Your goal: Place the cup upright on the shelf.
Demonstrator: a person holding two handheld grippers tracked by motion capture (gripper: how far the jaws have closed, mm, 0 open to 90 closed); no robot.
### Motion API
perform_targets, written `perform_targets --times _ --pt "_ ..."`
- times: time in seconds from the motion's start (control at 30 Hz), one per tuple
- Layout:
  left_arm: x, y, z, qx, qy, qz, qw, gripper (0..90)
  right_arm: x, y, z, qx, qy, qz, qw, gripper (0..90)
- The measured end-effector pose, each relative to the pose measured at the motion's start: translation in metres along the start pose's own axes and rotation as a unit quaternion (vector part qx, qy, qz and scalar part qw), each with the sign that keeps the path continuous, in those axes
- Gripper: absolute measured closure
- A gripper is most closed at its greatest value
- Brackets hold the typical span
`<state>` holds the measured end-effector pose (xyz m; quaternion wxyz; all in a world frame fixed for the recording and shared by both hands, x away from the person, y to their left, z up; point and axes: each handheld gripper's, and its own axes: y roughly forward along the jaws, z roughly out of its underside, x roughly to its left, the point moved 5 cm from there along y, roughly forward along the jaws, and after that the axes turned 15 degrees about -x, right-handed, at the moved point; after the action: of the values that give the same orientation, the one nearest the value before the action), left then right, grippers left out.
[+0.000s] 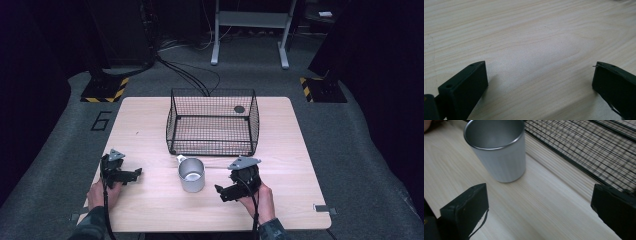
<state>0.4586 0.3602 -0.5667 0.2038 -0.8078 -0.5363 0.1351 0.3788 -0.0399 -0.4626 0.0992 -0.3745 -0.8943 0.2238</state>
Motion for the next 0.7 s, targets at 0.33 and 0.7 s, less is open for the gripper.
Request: perform_targets --times 0.33,0.7 --pt "0.000 0.000 0.000 0.002 0.000 0.001 1.0000 0.2 0.022 0.025 -0.010 0.011 -0.012 -0.038 0.9992 0.0" --pt "0.000 0.000 0.000 0.000 0.000 0.000 1.0000 0.2 0.037 0.047 -0.016 0.030 -0.031 -0.061 0.9972 0.0"
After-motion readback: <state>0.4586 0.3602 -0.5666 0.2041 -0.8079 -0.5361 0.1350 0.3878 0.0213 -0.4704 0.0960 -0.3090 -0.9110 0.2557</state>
